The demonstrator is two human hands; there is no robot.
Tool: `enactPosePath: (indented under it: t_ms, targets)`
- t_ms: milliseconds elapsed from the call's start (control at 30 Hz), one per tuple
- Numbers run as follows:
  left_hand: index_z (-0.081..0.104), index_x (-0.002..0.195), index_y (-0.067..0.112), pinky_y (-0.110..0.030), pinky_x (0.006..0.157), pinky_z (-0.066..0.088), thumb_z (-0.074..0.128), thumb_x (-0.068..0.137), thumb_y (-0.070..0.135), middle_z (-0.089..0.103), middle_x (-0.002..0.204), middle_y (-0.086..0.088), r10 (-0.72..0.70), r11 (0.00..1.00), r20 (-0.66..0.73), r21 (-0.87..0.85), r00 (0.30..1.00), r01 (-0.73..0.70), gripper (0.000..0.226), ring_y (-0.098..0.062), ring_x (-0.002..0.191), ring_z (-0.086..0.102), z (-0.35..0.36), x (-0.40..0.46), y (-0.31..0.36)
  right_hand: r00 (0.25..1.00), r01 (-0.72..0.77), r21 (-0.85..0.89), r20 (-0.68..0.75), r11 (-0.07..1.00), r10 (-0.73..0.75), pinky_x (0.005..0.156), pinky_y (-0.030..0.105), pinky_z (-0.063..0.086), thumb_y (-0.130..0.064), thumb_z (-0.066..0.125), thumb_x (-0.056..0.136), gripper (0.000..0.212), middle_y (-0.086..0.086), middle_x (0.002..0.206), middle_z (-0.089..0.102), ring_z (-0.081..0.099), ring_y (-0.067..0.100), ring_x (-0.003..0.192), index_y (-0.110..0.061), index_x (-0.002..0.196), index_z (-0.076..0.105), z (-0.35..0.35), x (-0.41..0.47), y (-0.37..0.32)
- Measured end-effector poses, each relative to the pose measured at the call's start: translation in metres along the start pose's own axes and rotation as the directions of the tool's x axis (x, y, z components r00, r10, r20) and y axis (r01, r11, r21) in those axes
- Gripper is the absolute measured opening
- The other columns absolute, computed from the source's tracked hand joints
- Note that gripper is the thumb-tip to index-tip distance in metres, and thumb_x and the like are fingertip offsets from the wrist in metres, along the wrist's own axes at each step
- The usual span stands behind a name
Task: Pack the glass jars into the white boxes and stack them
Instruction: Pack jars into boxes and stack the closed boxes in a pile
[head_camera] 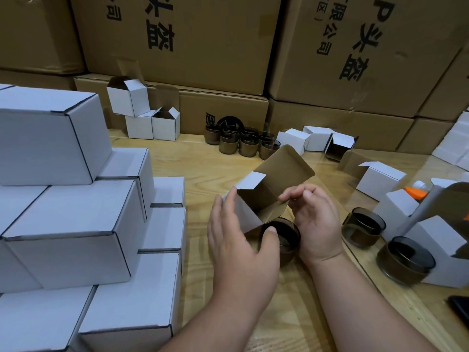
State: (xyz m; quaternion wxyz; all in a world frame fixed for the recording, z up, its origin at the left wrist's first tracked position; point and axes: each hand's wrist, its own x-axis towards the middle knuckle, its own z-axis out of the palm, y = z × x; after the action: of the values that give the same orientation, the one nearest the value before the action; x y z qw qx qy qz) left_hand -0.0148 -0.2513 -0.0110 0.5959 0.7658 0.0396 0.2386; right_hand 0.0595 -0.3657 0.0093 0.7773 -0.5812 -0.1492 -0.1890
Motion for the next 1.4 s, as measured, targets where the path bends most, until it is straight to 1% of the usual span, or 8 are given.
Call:
enactPosePath:
  t_ms: [267,433,567,800,1000,1100,1267,1400]
  targets:
    - [0.03,0.127,0.044,-0.002,0.095,0.015,0.076,0.081,0.031,0.037,0.138,0.015,-0.031,0.999,-0.1,0.028,0.994,0.034,0.067,-0.005,0.128,0.026,0.002,0.001,-0.005,0.994,-0.112,0.02,0.005,0.994,0.111,0.079,0.031,0.052,-0.022,0.044,0.085,0.025,0.019,0.097,0.075,0.068,0.023,0.093,-0.009,0.086,0.065,-0.013,0.002,-0.004]
    - [0.03,0.122,0.045,-0.033,0.108,0.033,0.066,0.066,0.053,0.038,0.115,0.024,-0.059,0.998,-0.115,0.013,0.992,0.061,0.067,-0.005,0.116,0.032,0.001,0.002,0.0,0.982,-0.187,0.052,-0.007,0.981,0.188,0.076,0.035,0.051,-0.028,0.045,0.084,0.027,0.018,0.087,0.073,0.067,0.023,0.084,-0.008,0.09,0.063,-0.022,0.004,-0.009]
    - [0.029,0.119,0.05,-0.042,0.106,0.042,0.069,0.064,0.06,0.037,0.109,0.027,-0.079,0.997,-0.122,-0.004,0.989,0.079,0.069,-0.005,0.113,0.036,0.0,0.001,0.0,0.979,-0.202,0.075,-0.022,0.976,0.204,0.068,0.03,0.053,-0.029,0.045,0.084,0.026,0.017,0.079,0.072,0.068,0.022,0.076,-0.01,0.091,0.061,-0.027,0.001,-0.013]
    - [0.033,0.13,0.047,-0.007,0.096,0.027,0.082,0.077,0.046,0.037,0.129,0.032,-0.072,0.991,-0.113,-0.121,0.991,0.059,0.072,0.013,0.121,0.034,-0.002,0.004,-0.007,0.982,-0.175,0.069,-0.055,0.982,0.179,0.072,0.034,0.059,-0.025,0.046,0.085,0.027,0.012,0.091,0.075,0.074,0.028,0.087,-0.023,0.078,0.072,-0.032,-0.009,-0.024]
    - [0.015,0.144,0.065,-0.026,0.105,0.029,0.064,0.077,0.053,0.031,0.155,0.029,-0.087,0.987,-0.019,-0.139,0.996,0.083,0.084,-0.002,0.143,0.029,-0.002,0.005,-0.001,0.992,-0.123,-0.207,-0.066,0.971,0.112,0.083,0.045,0.057,-0.024,0.052,0.085,0.022,0.006,0.106,0.074,0.073,0.033,0.099,-0.029,0.078,0.072,-0.053,-0.034,-0.041]
    - [0.015,0.142,0.067,-0.013,0.093,0.03,0.064,0.078,0.051,0.034,0.158,0.021,-0.108,0.979,-0.016,-0.173,0.994,0.104,0.083,-0.004,0.143,0.035,-0.002,0.005,-0.001,0.987,-0.081,-0.44,0.088,0.894,0.132,0.086,0.036,0.056,-0.039,0.069,0.076,0.027,-0.003,0.113,0.072,0.069,0.019,0.103,-0.028,0.101,0.069,-0.064,-0.053,-0.05]
    - [0.026,0.133,0.06,-0.011,0.068,0.042,0.071,0.084,0.043,0.047,0.121,0.022,-0.121,0.971,-0.071,-0.218,0.99,0.103,0.069,-0.005,0.107,0.055,-0.005,0.003,-0.003,0.827,-0.141,-0.691,0.312,0.709,0.468,0.102,0.025,0.047,-0.037,0.082,0.065,0.08,-0.028,0.122,0.062,0.059,-0.004,0.119,-0.065,0.128,0.043,-0.066,-0.065,-0.055]
    - [0.028,0.126,0.061,-0.013,0.067,0.045,0.071,0.079,0.047,0.048,0.113,0.017,-0.131,0.962,-0.11,-0.255,0.985,0.099,0.065,-0.007,0.092,0.055,-0.008,0.0,-0.003,0.86,-0.092,-0.758,0.266,0.646,0.435,0.095,0.018,0.049,-0.04,0.082,0.068,0.069,-0.034,0.12,0.061,0.059,-0.011,0.113,-0.062,0.126,0.052,-0.061,-0.063,-0.057]
